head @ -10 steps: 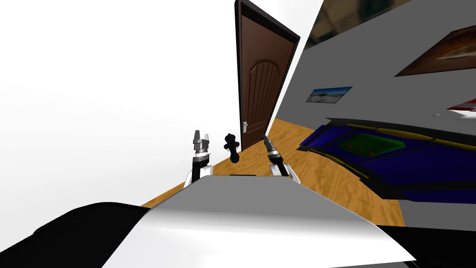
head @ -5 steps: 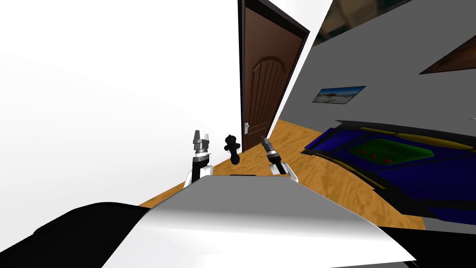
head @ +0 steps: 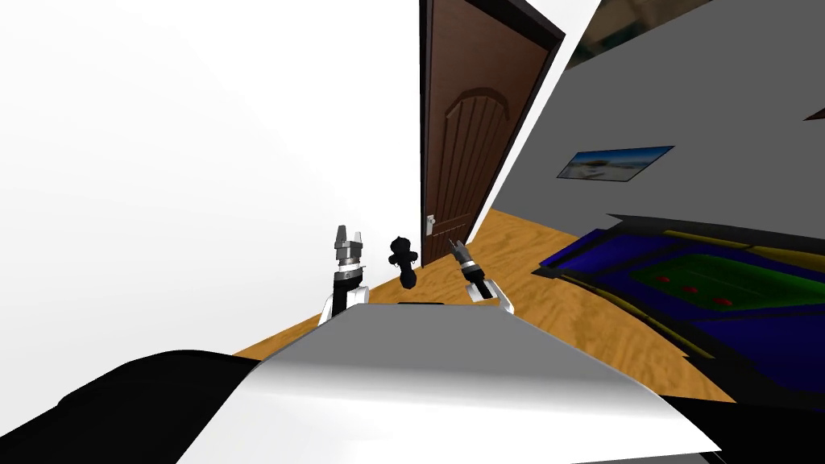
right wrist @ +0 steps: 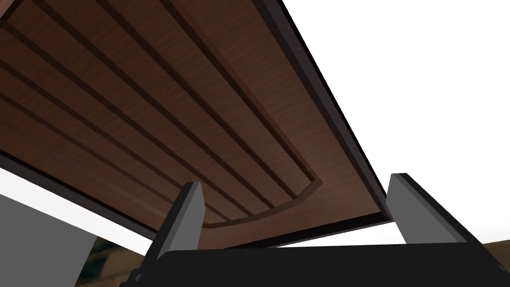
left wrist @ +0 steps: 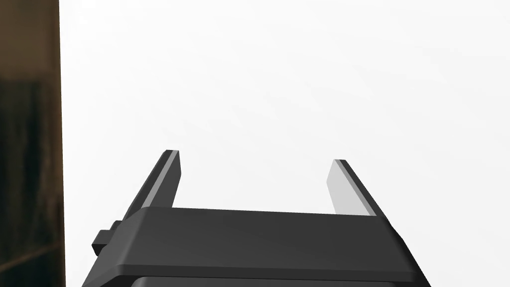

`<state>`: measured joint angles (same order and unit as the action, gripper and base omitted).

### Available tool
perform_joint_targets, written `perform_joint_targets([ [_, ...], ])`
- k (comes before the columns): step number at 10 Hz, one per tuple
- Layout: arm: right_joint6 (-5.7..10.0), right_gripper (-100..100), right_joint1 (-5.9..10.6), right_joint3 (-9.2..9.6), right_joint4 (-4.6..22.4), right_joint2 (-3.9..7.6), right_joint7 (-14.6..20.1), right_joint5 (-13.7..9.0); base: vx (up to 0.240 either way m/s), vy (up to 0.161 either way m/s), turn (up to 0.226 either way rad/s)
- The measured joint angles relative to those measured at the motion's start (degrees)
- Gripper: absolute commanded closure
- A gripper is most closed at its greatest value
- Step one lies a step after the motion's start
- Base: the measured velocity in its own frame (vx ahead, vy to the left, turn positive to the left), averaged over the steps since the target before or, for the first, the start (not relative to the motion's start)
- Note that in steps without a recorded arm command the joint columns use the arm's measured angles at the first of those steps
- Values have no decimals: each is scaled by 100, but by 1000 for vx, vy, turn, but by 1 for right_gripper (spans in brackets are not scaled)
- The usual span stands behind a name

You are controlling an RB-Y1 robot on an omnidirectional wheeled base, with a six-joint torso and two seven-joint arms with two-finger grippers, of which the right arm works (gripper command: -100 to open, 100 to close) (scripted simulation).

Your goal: Pull the door open

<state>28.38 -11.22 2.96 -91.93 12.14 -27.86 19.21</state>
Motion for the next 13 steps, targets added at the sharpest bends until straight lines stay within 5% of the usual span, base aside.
perform_joint_targets([
  [13,-175,-100,655,100,1402,352,-1389,1038,138,-55,87],
])
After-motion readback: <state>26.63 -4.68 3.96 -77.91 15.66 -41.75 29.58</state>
